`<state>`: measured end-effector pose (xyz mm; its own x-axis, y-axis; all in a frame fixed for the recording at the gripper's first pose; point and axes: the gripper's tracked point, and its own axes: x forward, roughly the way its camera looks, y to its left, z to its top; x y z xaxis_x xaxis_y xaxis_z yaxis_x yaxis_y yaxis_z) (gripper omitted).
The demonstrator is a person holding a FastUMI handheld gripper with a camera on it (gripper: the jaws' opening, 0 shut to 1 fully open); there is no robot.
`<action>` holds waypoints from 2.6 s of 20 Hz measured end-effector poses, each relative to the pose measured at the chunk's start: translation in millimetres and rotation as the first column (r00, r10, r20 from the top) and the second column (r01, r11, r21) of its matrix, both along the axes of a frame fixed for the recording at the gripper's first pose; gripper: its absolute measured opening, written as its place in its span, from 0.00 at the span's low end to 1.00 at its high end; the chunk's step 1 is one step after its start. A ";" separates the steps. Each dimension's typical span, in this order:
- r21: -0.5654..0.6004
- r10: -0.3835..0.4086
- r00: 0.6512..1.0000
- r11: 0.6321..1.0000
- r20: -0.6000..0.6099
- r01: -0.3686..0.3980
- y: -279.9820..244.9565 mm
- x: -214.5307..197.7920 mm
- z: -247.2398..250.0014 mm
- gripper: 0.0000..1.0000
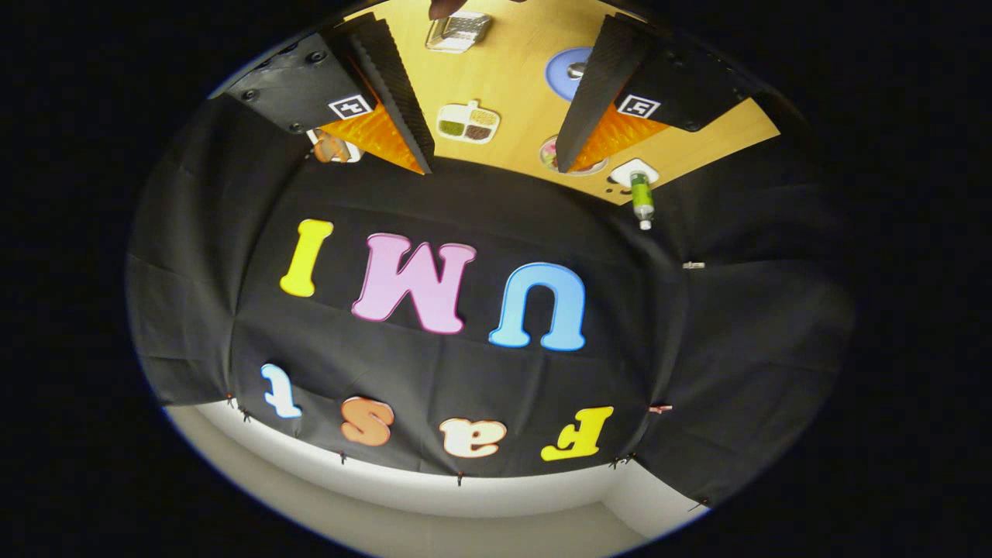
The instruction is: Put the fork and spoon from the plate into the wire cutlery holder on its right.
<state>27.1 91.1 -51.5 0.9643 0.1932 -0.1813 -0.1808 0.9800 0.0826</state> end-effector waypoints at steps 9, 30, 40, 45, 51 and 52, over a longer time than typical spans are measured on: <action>0.152 0.266 0.727 0.963 -0.633 -0.221 131.9 -21.9 -189.1 0.97; -0.019 0.055 0.427 0.985 -0.902 -0.169 172.0 -5.9 -367.4 0.47; 0.025 0.083 0.509 0.992 -0.857 -0.120 167.2 12.4 -354.4 0.08; 0.034 0.099 0.530 0.991 -0.842 -0.131 162.2 14.6 -346.6 0.06; 0.078 0.118 0.593 0.993 -0.797 -0.093 159.9 28.0 -329.1 0.05; 0.083 0.120 0.598 0.993 -0.792 -0.090 158.2 30.8 -326.7 0.05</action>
<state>58.0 249.2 -378.3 0.4149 0.3034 -0.8578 -0.1301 0.9529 0.2741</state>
